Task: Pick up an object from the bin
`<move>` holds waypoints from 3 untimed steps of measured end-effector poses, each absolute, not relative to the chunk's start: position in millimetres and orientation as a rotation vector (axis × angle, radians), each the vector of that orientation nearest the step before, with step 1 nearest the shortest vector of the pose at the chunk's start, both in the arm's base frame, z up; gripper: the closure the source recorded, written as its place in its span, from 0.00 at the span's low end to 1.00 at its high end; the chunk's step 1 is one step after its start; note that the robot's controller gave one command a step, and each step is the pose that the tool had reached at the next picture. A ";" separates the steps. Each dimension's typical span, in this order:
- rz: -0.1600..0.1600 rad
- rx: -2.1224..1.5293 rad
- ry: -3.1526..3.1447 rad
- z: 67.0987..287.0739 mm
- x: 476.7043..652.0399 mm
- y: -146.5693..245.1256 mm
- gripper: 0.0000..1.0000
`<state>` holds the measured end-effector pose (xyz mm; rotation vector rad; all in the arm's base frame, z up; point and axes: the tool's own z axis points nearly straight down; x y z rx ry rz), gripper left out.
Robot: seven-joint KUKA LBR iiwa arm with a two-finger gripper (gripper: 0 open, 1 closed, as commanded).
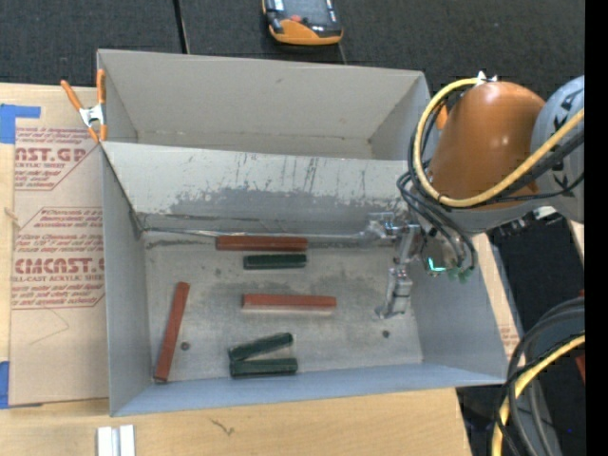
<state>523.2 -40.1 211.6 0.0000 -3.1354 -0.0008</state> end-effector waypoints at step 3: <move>-0.001 -0.159 -3.133 115.0 527.6 7.9 0.00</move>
Offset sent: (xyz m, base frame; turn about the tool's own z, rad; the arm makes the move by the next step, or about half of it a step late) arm 0.0071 0.0716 -0.1416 0.1209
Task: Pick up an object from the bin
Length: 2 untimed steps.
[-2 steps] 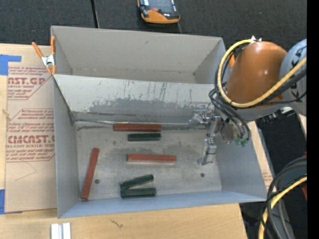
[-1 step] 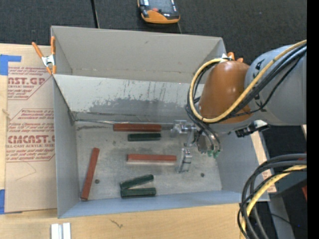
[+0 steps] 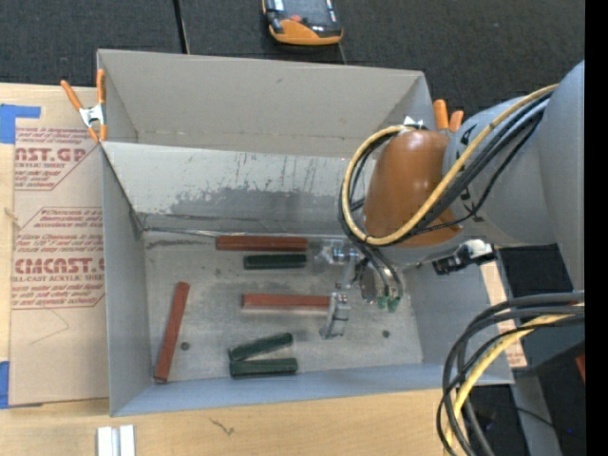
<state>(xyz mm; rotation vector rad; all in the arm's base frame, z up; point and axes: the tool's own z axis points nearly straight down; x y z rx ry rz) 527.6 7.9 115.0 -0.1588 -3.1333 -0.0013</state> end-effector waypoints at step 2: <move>-0.002 -0.321 -3.127 72.6 522.7 22.5 0.00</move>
Offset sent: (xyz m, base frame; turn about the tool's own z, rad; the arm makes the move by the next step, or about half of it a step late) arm -0.0068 0.0124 -0.0450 0.1067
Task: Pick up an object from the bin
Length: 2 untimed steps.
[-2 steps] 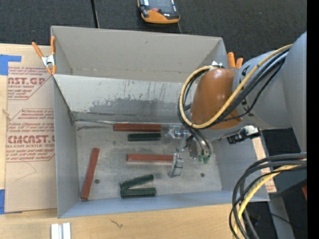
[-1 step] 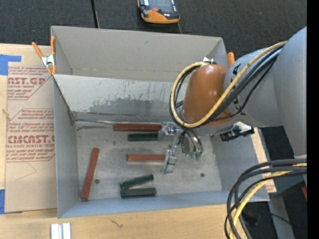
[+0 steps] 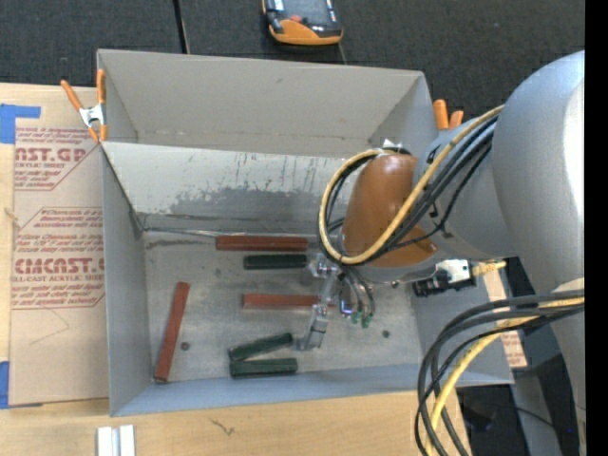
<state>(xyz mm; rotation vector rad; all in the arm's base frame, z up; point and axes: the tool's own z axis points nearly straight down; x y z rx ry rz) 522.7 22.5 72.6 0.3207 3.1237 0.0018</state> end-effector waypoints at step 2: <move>0.002 0.317 3.123 70.7 535.0 43.7 1.00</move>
Offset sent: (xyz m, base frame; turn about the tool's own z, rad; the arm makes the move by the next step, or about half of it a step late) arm 0.0000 0.0000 0.0000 0.0000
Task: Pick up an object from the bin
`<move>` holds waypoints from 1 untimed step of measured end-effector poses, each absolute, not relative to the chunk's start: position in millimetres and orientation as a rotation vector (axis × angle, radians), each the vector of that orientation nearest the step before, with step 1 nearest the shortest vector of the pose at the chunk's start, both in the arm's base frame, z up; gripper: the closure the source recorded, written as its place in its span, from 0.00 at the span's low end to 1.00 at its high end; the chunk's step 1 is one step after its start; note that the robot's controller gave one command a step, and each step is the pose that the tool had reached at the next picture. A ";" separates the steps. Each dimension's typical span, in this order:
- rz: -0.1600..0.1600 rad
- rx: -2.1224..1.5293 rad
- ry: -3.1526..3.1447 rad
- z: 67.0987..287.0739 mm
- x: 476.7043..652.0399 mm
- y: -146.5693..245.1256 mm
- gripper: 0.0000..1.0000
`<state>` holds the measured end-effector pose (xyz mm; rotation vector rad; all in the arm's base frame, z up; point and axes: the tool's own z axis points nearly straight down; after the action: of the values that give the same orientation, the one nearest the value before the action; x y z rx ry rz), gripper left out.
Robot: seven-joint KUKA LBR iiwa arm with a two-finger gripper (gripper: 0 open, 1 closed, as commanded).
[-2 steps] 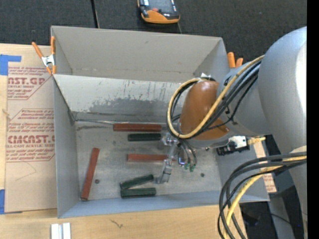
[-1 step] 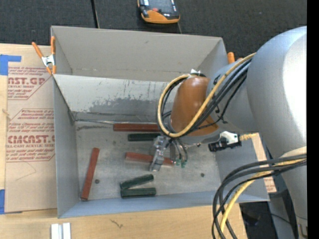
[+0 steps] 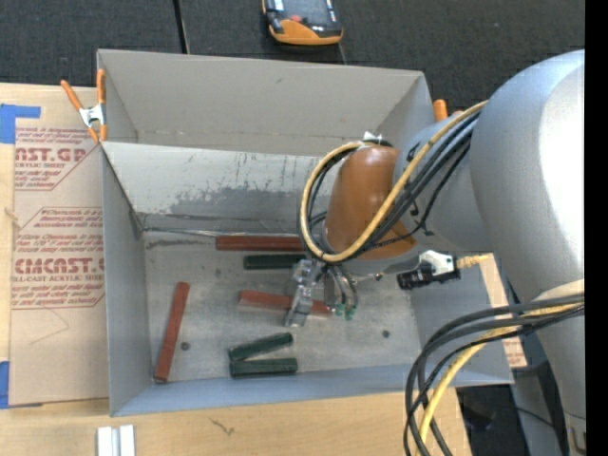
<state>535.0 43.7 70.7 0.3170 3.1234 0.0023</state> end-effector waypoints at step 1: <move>0.002 0.317 3.125 73.1 534.4 43.7 1.00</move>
Offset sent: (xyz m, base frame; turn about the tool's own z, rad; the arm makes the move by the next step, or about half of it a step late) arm 0.0001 -0.0001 0.0534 0.0000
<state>534.4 43.7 73.1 0.3172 3.1248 0.0018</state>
